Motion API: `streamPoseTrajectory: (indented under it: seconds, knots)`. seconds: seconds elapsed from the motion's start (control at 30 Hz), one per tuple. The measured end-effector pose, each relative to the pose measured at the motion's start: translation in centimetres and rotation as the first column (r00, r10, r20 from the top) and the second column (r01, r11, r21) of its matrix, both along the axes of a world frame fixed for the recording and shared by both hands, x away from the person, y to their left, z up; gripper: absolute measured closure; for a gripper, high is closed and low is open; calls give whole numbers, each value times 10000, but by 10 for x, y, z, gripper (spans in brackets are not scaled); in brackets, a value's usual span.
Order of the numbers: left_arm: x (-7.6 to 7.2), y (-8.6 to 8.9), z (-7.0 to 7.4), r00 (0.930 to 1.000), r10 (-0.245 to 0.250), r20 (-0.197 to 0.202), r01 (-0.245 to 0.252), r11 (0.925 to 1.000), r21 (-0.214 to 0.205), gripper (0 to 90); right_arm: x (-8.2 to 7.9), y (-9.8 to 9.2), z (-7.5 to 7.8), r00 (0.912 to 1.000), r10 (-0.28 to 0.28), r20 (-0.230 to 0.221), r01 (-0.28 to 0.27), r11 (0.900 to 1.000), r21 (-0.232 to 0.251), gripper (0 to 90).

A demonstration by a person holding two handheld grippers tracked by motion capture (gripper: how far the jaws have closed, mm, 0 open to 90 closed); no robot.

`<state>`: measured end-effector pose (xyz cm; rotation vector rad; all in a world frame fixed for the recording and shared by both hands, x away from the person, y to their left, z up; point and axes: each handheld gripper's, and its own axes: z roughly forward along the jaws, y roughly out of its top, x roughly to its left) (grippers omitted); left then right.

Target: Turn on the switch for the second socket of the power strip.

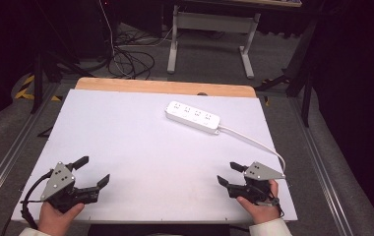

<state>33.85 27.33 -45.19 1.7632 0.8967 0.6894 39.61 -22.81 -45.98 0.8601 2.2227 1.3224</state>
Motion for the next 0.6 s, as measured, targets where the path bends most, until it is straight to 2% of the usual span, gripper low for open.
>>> streamPoseTrajectory:
  seconds: [0.2, 0.27, 0.33, 0.37, 0.5, 0.6]
  knots:
    - [0, 1, 0, 10000, 36, 12, -36, 10000, -51, 134, 0, 1, 2, 10000, 61, 47, -60, 10000, -43, 335]
    - [0, 2, 0, 10000, 84, 16, -83, 9999, -57, 134, 1, 2, 3, 9998, 170, -59, -170, 9998, -80, 346]
    - [0, 2, 0, 9999, 105, 8, -105, 9999, -36, 135, 2, 4, 6, 9996, 268, -118, -270, 9994, -205, 391]
    - [0, 2, 0, 9999, 110, 7, -110, 9999, -31, 135, 2, 6, 10, 9984, 552, -156, -555, 9983, -197, 470]
    - [0, 1, 0, 10000, 99, 1, -99, 9999, -24, 135, 4, 10, 16, 9981, 577, -198, -584, 9976, -370, 477]
    - [0, 1, 0, 9999, 132, 60, -132, 9999, 6, 134, 12, 12, 27, 9982, 496, -332, -507, 9982, -335, 485]
